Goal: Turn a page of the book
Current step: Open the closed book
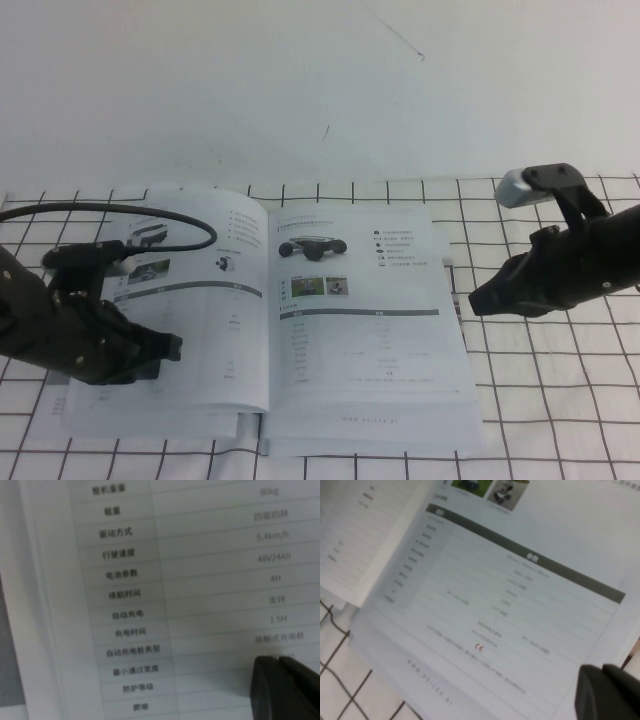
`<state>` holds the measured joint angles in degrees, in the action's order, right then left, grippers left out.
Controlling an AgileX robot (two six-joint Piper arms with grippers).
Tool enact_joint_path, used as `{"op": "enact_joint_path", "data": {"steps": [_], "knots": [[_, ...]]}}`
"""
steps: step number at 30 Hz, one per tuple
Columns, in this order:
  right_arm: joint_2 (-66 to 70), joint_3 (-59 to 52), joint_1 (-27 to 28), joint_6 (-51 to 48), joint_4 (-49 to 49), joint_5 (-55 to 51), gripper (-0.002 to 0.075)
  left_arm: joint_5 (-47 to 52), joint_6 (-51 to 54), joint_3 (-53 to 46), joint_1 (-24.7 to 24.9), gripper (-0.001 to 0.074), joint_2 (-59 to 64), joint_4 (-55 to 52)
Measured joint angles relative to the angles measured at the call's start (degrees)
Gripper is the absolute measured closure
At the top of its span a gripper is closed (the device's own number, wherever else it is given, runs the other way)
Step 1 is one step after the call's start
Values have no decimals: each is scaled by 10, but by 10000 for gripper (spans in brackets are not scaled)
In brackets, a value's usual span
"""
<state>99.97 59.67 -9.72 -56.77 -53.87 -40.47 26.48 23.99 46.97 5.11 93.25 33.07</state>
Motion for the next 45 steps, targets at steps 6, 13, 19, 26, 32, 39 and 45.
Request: {"op": "enact_joint_path", "data": {"steps": [6,13,19,26,32,39,45], "knots": [[58,39,0,1,4,5,603,14,-9,0,-1,737,12,-7],[97,60,0,-22,-10,14,400,13,-9,1,-1,737,51,-6],[128,63,0,-34,-23,17,381,18,-10,9,-1,737,62,-3],[147,65,-8,-74,-79,15,379,19,-10,10,-1,737,63,-3],[156,66,-22,-78,-82,37,379,19,-9,10,-1,737,63,-2],[156,66,-22,-76,-79,70,379,20,-8,10,-1,737,63,-2],[158,66,-22,-76,-79,73,379,20,-8,10,-1,737,63,-1]]}}
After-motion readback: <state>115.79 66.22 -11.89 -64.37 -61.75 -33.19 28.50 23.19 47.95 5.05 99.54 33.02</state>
